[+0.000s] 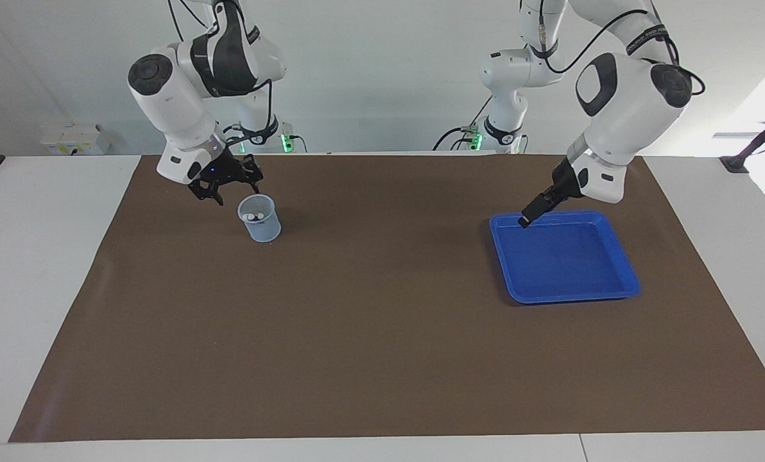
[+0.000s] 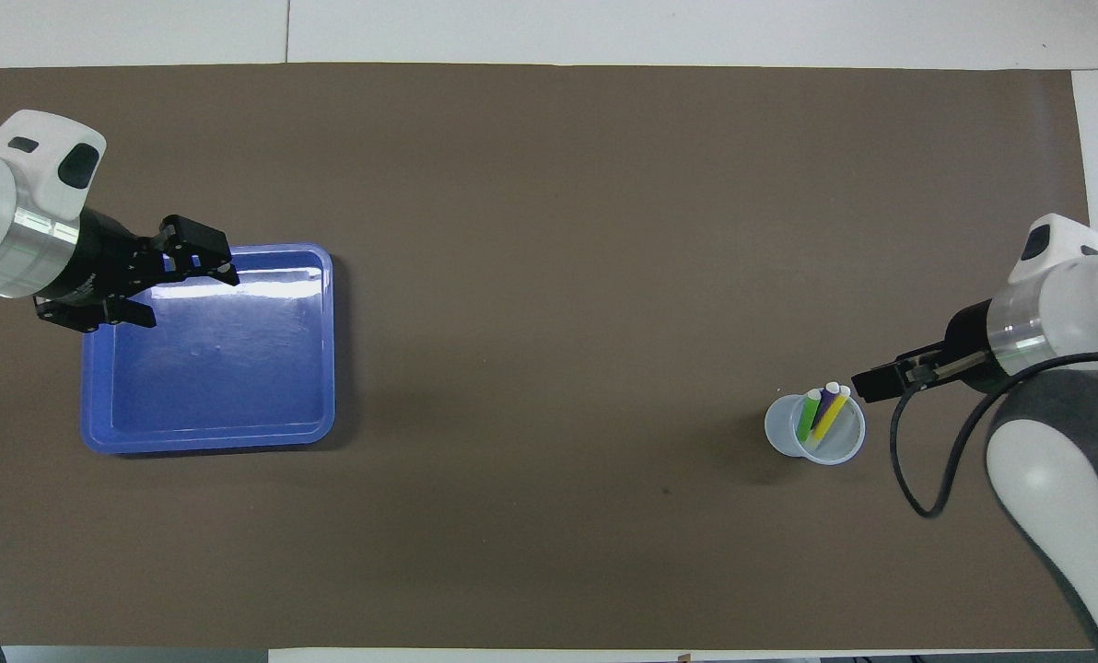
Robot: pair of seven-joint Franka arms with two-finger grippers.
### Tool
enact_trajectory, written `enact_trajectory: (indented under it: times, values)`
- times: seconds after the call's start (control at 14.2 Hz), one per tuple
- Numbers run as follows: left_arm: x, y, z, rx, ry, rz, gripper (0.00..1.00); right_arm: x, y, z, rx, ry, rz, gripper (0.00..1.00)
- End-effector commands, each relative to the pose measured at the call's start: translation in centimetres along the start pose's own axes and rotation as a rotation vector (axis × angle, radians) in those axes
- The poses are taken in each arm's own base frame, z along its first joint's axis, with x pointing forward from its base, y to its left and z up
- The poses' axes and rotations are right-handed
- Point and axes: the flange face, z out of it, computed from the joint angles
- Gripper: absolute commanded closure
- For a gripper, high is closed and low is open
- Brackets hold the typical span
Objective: Transfer and insert pens with both arms
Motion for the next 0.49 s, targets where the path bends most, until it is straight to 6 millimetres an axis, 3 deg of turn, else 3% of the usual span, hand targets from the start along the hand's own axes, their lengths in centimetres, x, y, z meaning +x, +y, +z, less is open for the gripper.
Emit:
enact_trajectory:
  times: [0.0, 0.21, 0.42]
  values:
    - [-1.2, -0.1, -3.2, 0.122, -0.012, 0.188, 0.00, 0.5, 0.9, -4.1, -0.015, -0.030, 0.038, 0.00]
    - [-2.5, -0.9, -6.8, 0.144, -0.066, 0.359, 0.00, 0.2, 2.3, -9.3, -0.081, -0.071, 0.096, 0.00]
    - [-3.4, -0.8, -7.5, 0.139, -0.103, 0.419, 0.00, 0.9, 3.4, -10.5, -0.078, -0.052, 0.141, 0.00]
